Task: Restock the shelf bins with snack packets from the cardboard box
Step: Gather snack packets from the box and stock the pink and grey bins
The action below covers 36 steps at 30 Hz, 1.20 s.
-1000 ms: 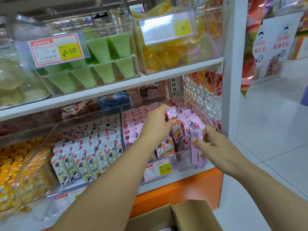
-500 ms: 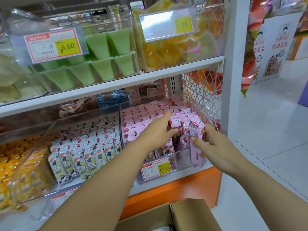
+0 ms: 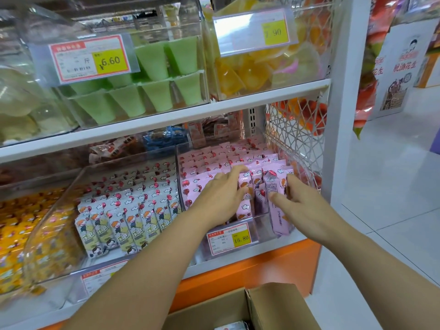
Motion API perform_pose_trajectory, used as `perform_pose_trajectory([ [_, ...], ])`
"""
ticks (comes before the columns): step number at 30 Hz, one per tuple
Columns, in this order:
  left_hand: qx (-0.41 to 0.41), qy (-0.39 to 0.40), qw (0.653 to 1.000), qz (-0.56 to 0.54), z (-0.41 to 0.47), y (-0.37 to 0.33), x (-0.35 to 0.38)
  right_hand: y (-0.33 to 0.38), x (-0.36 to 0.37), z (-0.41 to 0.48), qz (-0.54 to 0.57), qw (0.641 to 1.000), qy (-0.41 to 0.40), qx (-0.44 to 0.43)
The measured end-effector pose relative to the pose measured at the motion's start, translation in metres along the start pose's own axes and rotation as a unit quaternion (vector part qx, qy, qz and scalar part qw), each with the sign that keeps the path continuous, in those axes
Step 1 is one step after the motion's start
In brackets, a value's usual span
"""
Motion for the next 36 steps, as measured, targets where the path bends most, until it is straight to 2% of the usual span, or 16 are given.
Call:
perform_pose_trajectory([
  [7, 0.003, -0.054, 0.995, 0.081, 0.011, 0.007, -0.005, 0.009, 0.016, 0.013, -0.004, 0.999, 0.051, -0.014],
  [12, 0.037, -0.076, 0.996, 0.040, 0.006, 0.002, -0.010, 0.011, 0.016, 0.011, 0.021, 0.998, 0.064, -0.011],
  [15, 0.041, -0.052, 0.996, 0.059, 0.000, 0.001, -0.013, 0.005, 0.014, 0.013, 0.034, 0.997, 0.067, 0.002],
  [20, 0.024, 0.033, 0.992, 0.121, -0.006, 0.003, -0.011, 0.001, 0.015, 0.019, 0.075, 0.994, 0.085, 0.012],
  [23, 0.017, 0.051, 0.989, 0.141, -0.007, 0.003, -0.008, 0.001, 0.010, 0.025, 0.099, 0.994, 0.044, 0.008],
  [28, 0.004, 0.024, 0.999, 0.034, -0.006, 0.001, -0.022, -0.003, -0.020, 0.026, 0.102, 0.981, -0.160, -0.027],
  [31, -0.003, 0.023, 1.000, 0.009, -0.003, -0.005, -0.016, -0.005, -0.035, 0.021, 0.078, 0.968, -0.236, -0.035],
  [33, -0.003, 0.028, 0.999, 0.014, -0.001, -0.008, -0.006, -0.009, -0.036, 0.021, 0.071, 0.968, -0.238, -0.035],
  [36, 0.001, 0.019, 1.000, 0.009, 0.005, -0.014, 0.004, -0.018, -0.029, 0.025, 0.049, 0.981, -0.188, -0.027],
])
Point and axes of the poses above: each hand's wrist, its own z-axis towards the middle knuckle, its own x-axis out of the palm, y = z × x, the point moved 6 cm from there along z, towards the middle knuckle, and after that the axes turned 10 degrees about -z, right-handed, at the moved point
